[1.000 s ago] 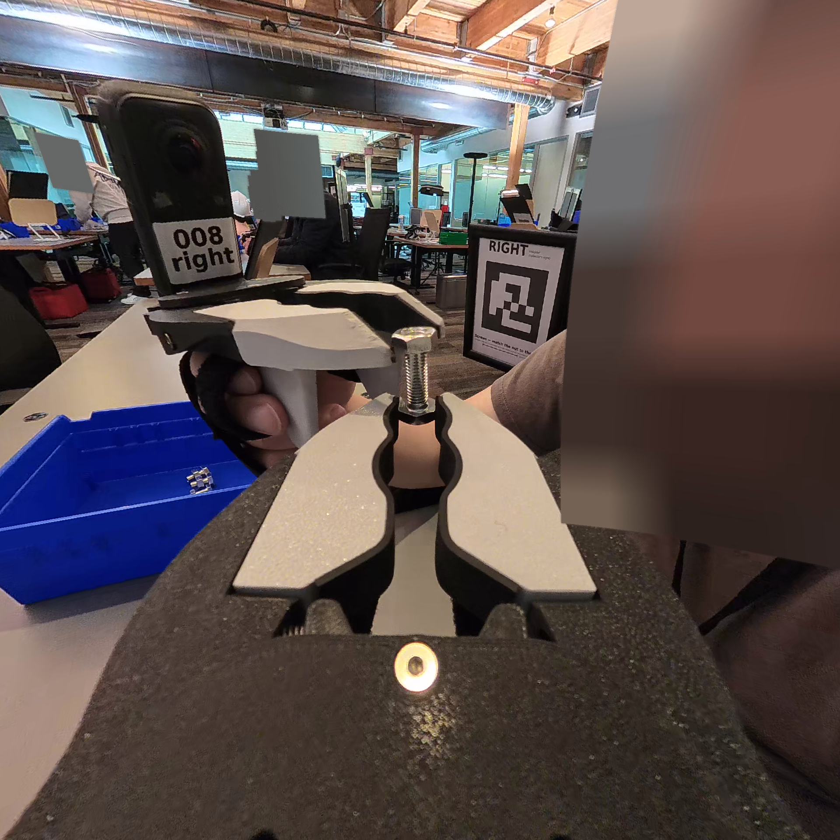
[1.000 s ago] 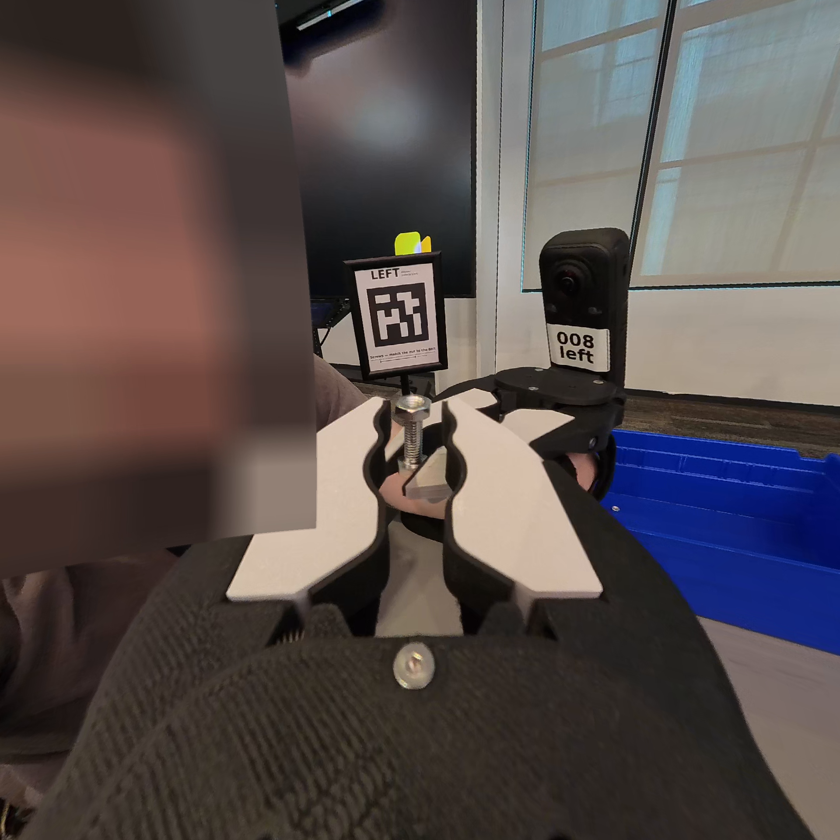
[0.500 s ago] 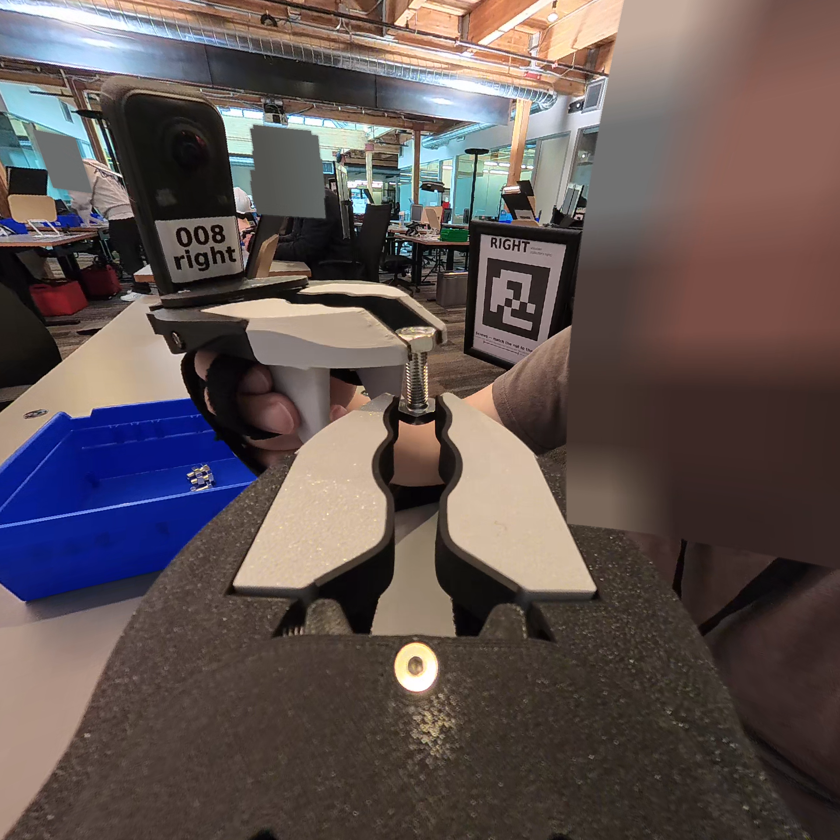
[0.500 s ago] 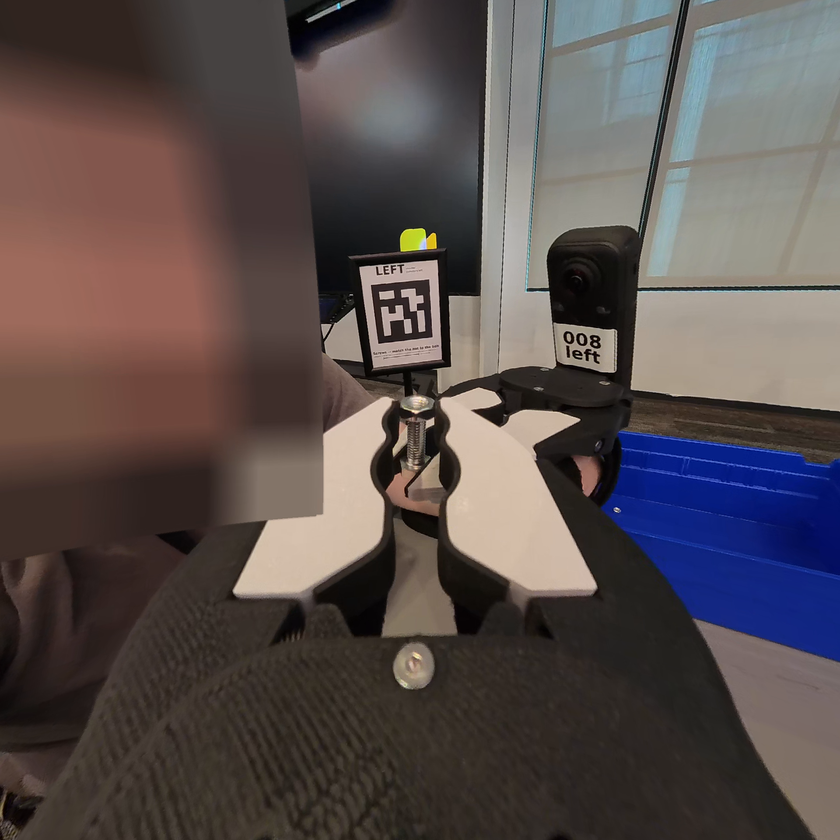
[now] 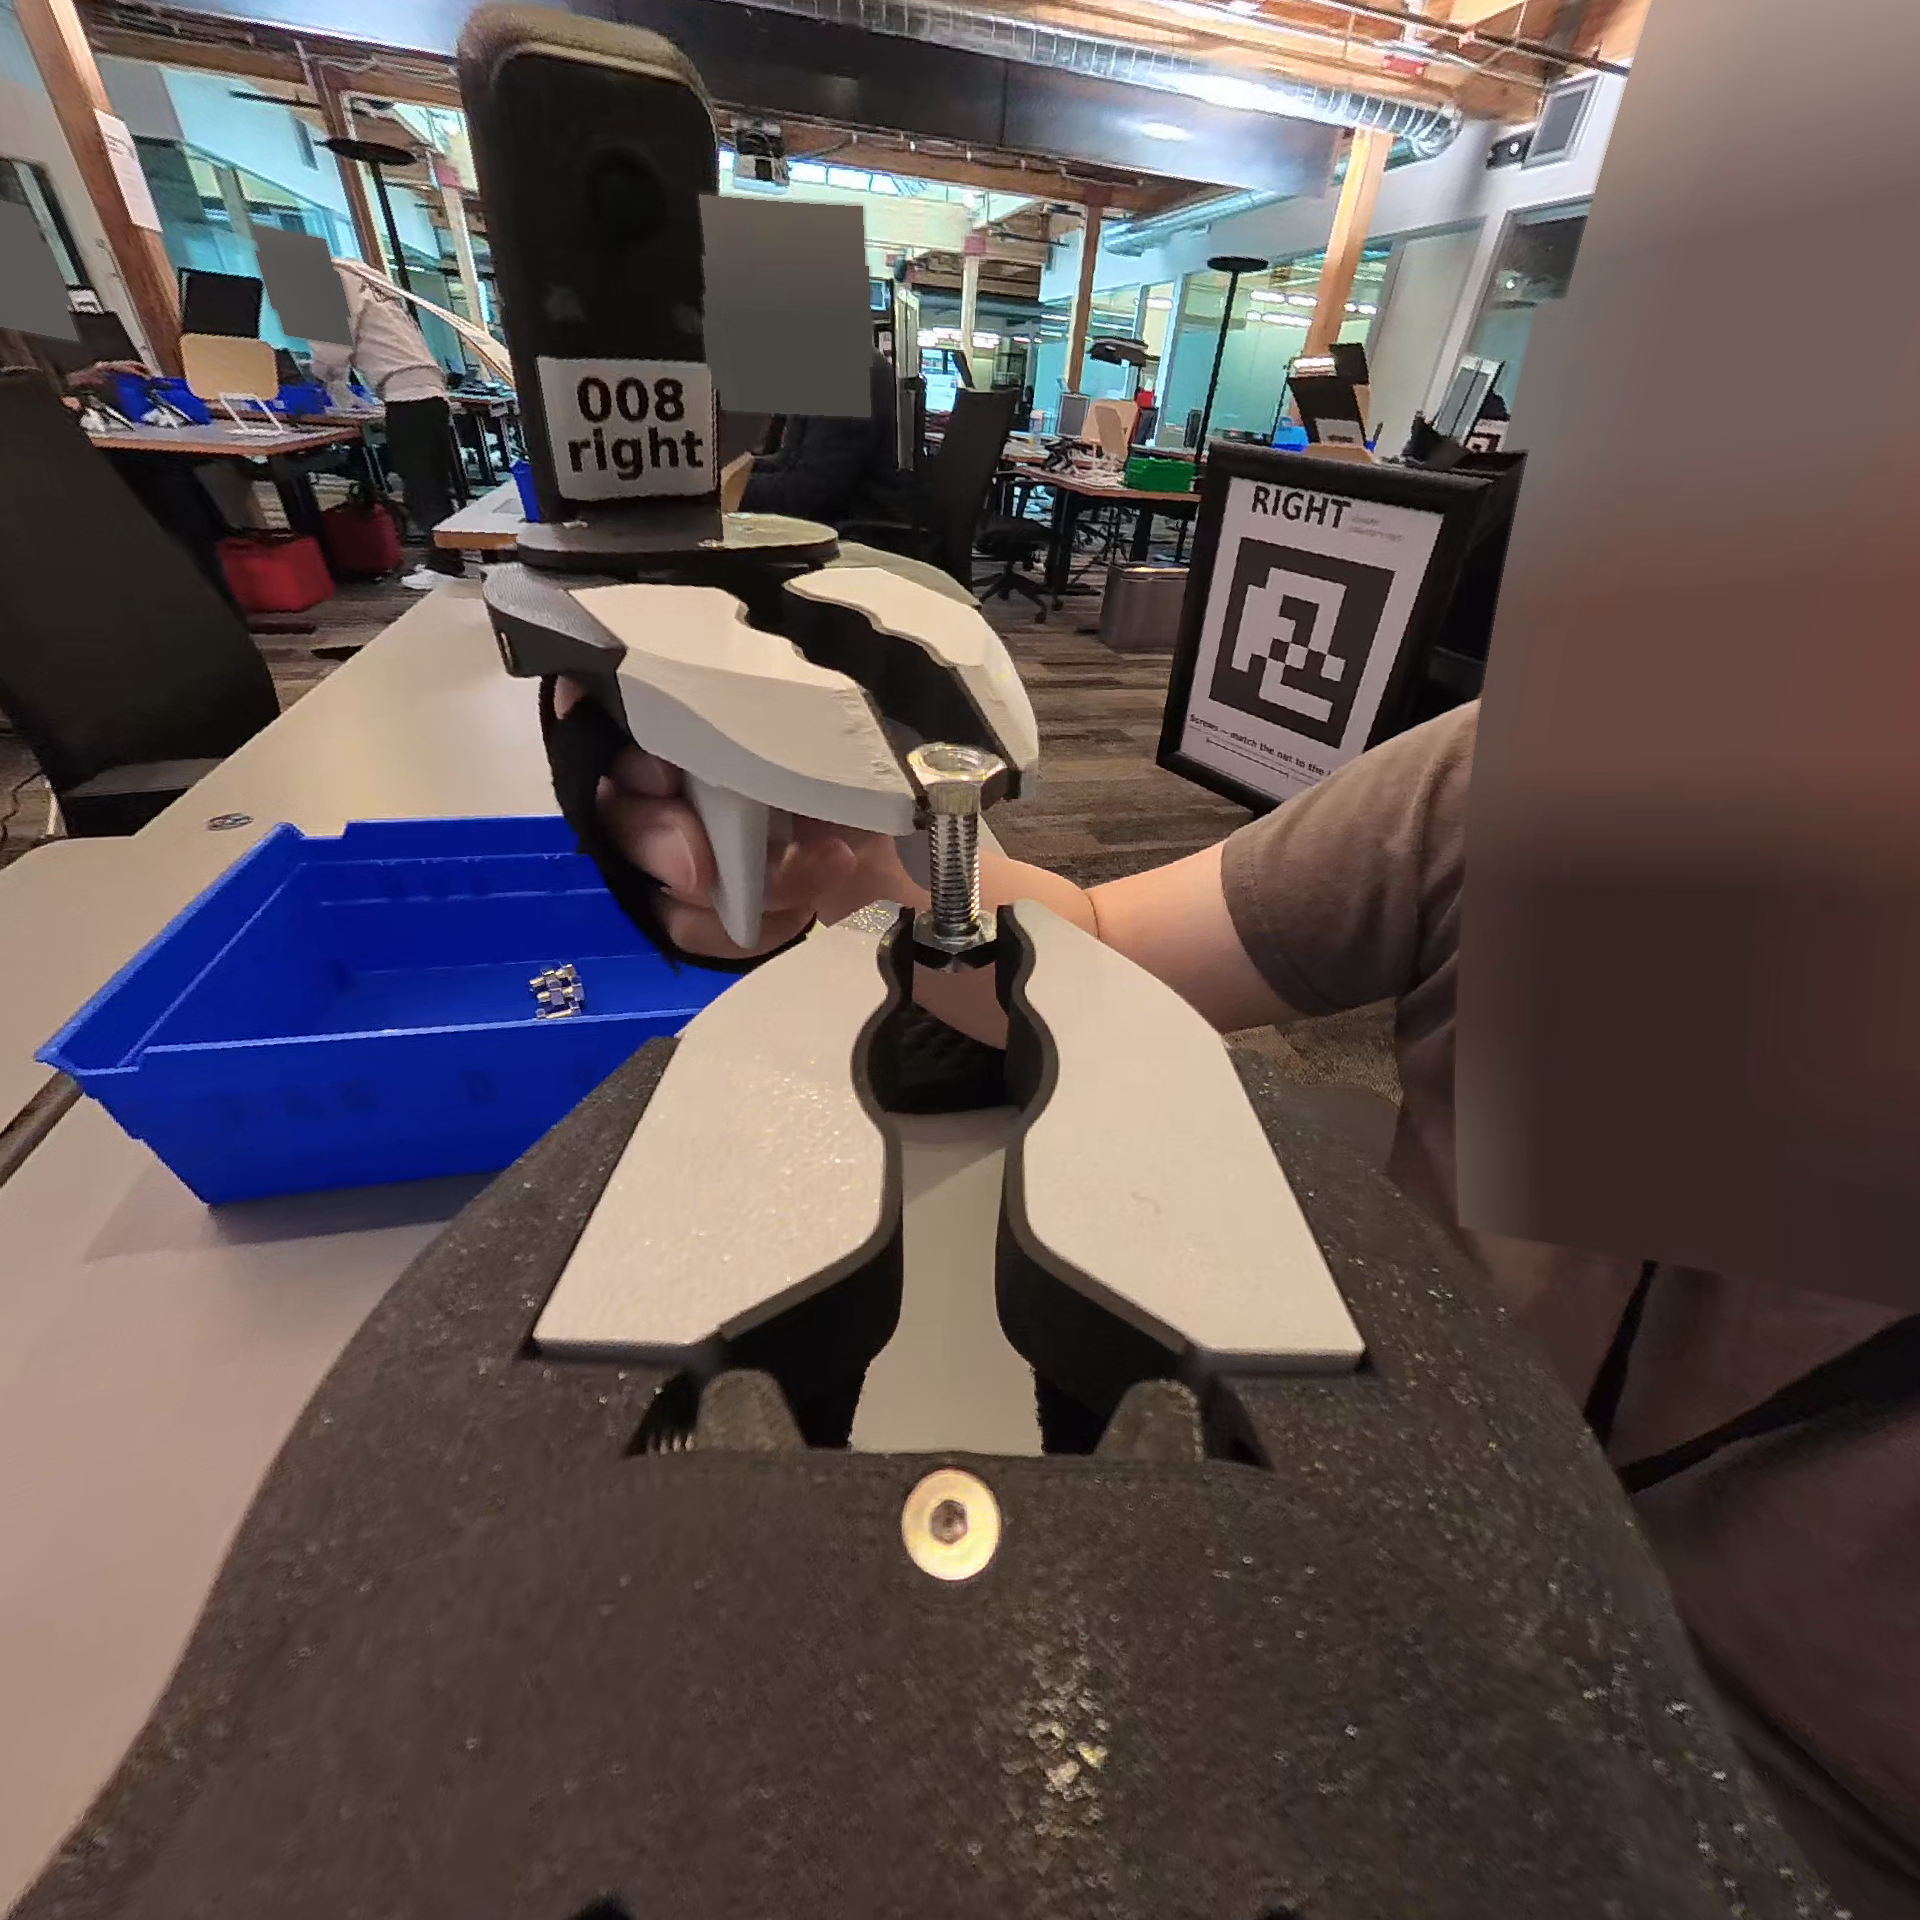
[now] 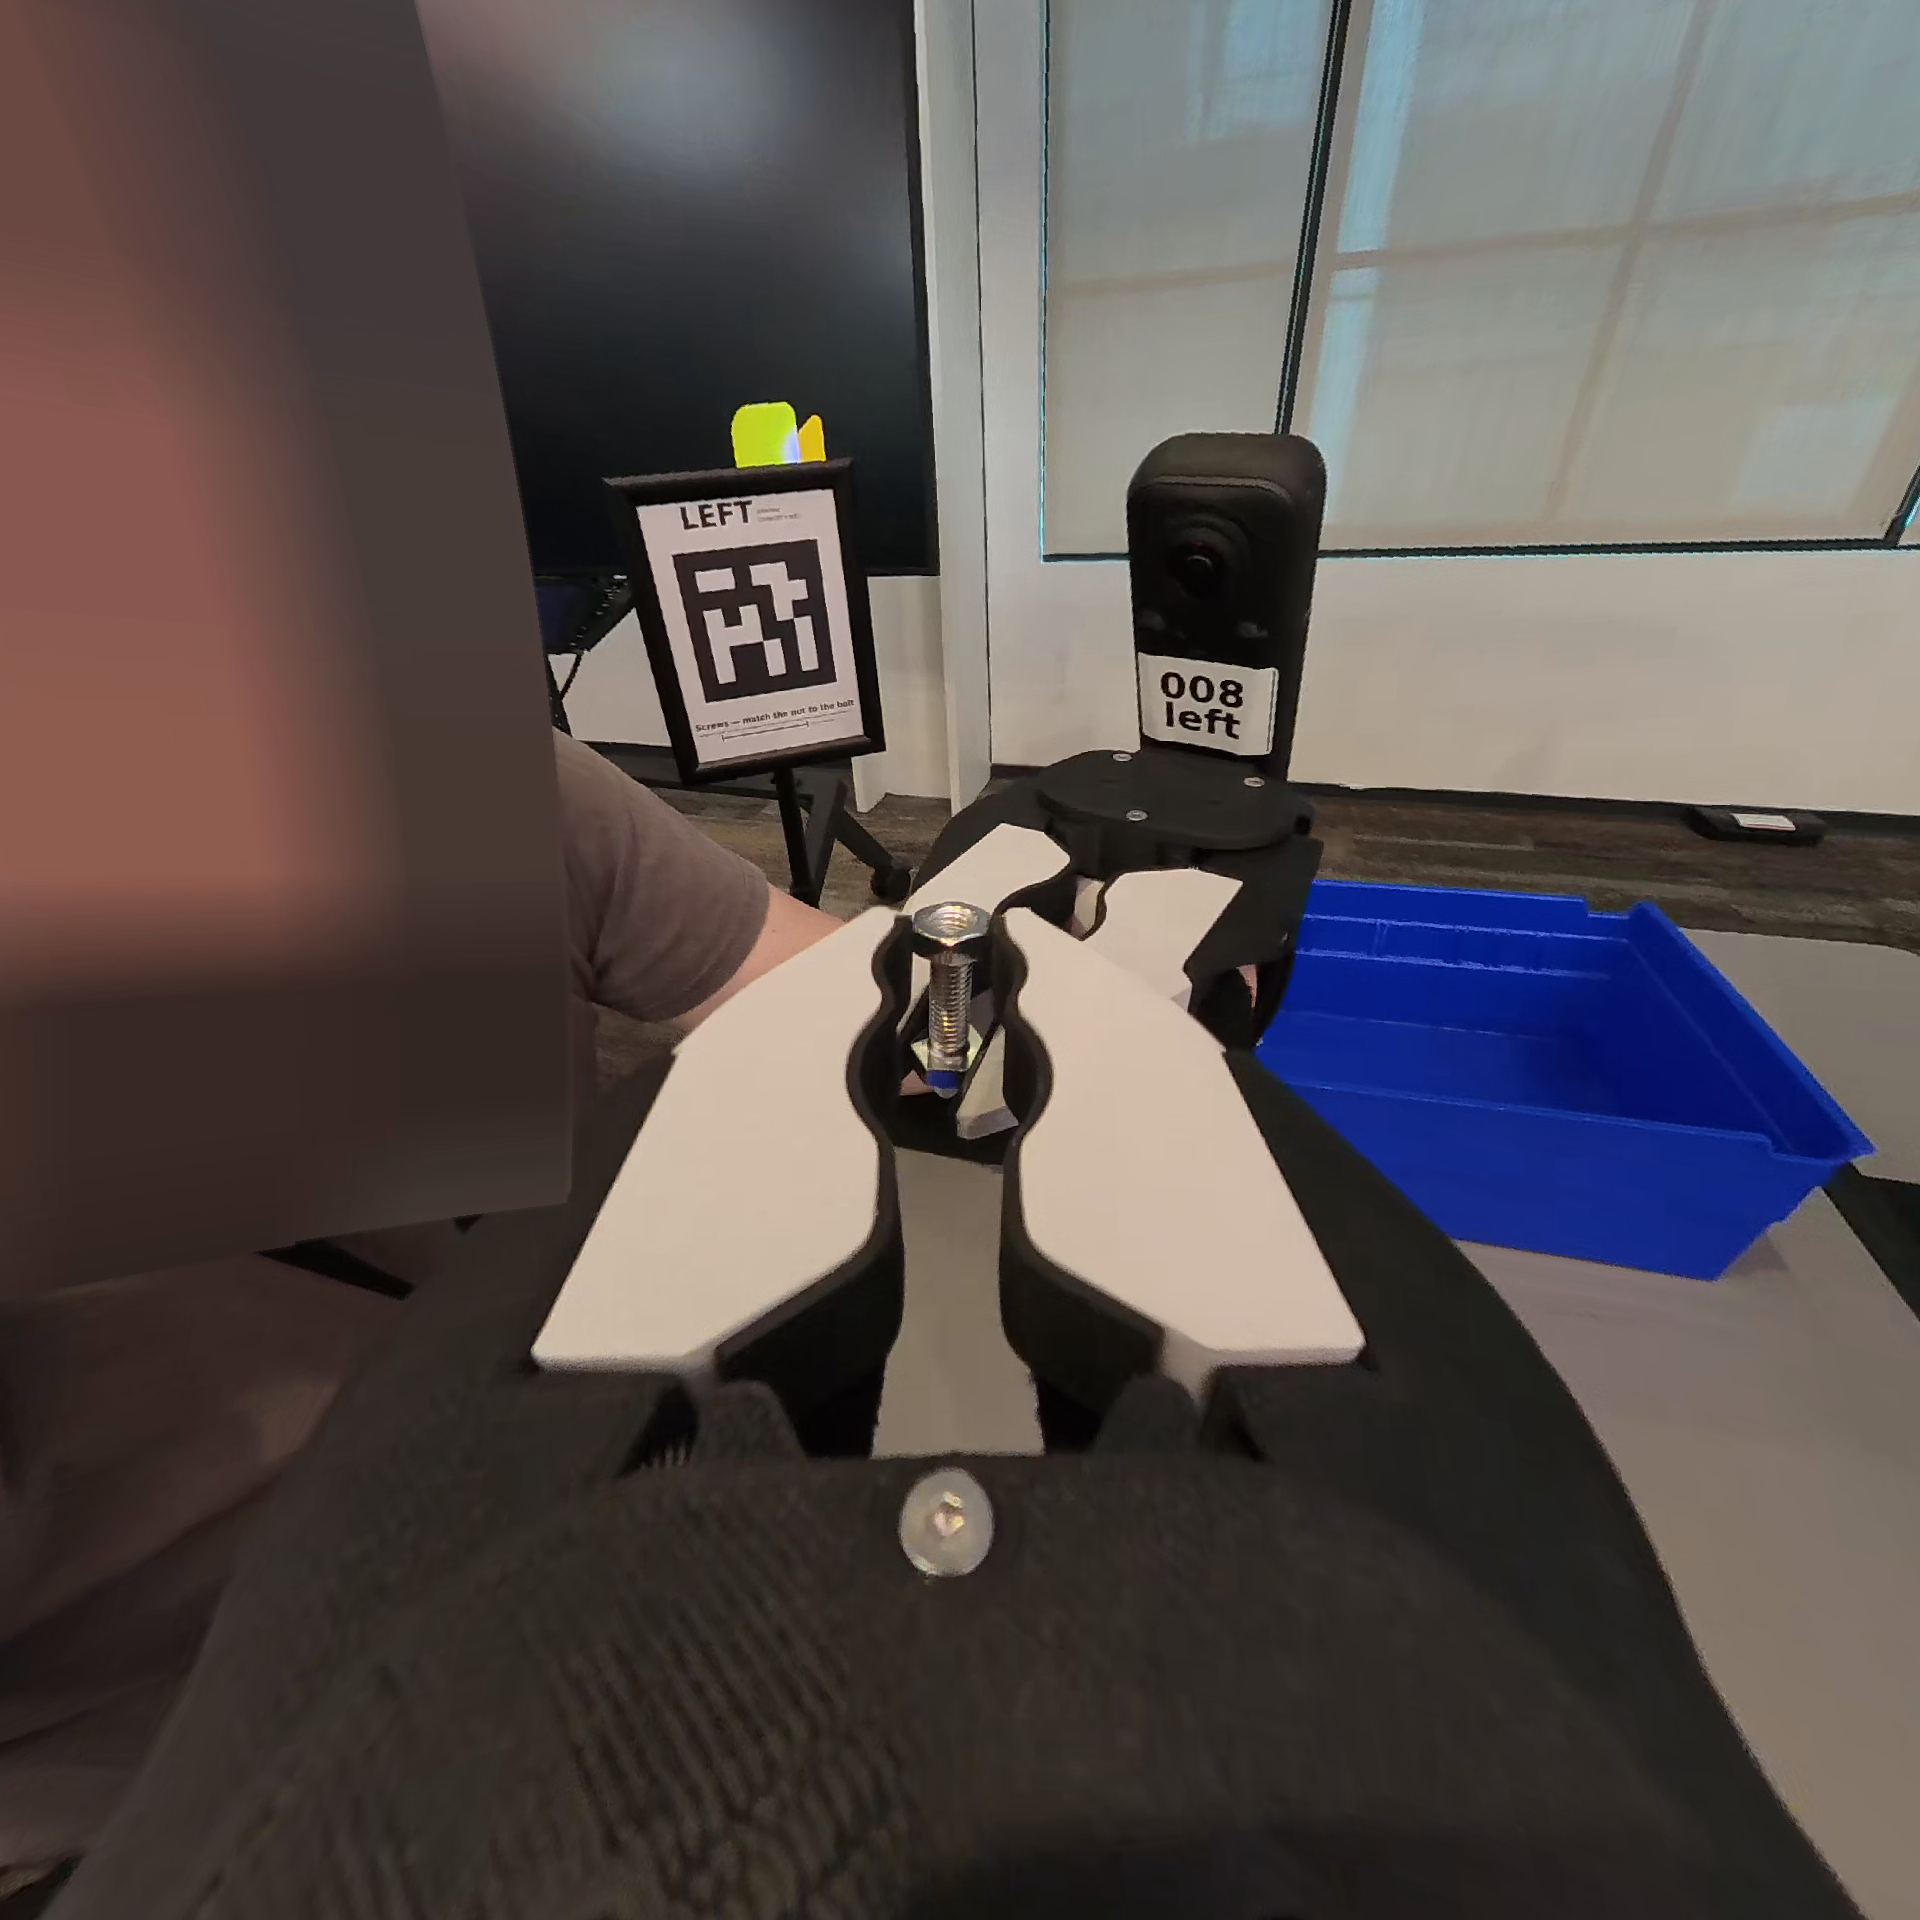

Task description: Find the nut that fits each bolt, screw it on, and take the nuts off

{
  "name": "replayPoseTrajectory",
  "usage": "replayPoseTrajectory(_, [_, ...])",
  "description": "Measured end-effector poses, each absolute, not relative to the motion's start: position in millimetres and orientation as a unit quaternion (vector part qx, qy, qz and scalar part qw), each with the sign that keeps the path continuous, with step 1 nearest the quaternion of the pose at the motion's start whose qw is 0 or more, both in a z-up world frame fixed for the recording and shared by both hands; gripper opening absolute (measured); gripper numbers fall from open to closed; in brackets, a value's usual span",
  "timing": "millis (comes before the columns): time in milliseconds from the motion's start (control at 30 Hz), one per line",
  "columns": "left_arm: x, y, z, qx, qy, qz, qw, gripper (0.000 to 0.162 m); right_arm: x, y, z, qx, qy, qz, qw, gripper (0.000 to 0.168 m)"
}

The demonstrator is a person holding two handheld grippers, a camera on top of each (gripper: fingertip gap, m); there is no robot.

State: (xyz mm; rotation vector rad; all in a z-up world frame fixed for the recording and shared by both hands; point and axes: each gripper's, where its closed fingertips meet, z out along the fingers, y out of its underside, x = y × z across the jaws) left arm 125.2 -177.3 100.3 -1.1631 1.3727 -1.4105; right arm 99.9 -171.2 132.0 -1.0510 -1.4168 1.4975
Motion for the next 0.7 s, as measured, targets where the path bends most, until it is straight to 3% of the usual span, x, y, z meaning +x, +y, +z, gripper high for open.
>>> replayPoseTrajectory(700, [118, -117, 93, -0.58, 0.464, -0.437, 0.508, 0.014, 93, -115, 125, -0.553, -0.448, 0.508, 0.484, 0.015])
